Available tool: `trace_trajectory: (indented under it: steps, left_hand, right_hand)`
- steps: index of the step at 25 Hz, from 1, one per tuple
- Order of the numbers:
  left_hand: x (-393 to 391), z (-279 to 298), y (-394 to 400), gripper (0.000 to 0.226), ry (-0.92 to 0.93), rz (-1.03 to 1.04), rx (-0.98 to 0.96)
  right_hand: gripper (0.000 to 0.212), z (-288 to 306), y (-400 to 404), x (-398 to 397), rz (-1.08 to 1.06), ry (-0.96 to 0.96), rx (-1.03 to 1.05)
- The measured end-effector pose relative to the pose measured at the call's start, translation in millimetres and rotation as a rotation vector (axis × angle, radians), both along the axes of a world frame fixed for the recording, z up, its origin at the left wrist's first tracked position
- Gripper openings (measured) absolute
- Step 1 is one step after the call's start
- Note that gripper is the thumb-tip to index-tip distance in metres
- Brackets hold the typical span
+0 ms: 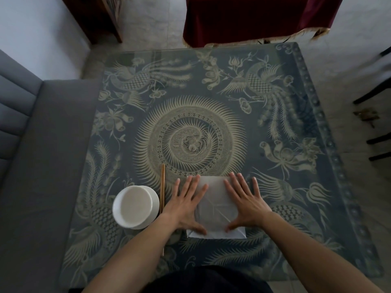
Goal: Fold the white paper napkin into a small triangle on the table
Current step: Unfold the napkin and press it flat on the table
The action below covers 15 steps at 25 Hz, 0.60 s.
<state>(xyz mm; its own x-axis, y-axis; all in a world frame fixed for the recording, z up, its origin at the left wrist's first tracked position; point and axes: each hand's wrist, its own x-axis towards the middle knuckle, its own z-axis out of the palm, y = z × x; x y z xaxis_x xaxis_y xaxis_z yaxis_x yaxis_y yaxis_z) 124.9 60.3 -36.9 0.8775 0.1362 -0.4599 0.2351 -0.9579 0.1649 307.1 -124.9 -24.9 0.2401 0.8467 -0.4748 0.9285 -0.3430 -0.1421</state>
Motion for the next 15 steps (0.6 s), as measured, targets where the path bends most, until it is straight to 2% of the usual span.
trace_trajectory:
  steps: [2,5,7,10,15]
  left_hand:
    - [2,10,0,0.126,-0.077,0.073,-0.024]
    - [10,20,-15,0.087,-0.315,0.215,-0.085]
    - [16,16,-37,0.064,-0.42,0.272,-0.114]
    - [22,1,-61,0.054,-0.377,0.305,-0.105]
    - [11,-16,-55,0.055,-0.325,0.282,-0.046]
  right_hand:
    - [0.133,9,0,-5,-0.04,-0.015,0.084]
    - [0.081,18,0,-27,-0.193,-0.037,0.311]
    - [0.061,16,6,-50,-0.317,-0.013,0.422]
    - [0.056,2,18,-76,-0.33,0.024,0.389]
    - [0.06,-21,13,-75,-0.279,-0.052,0.28]
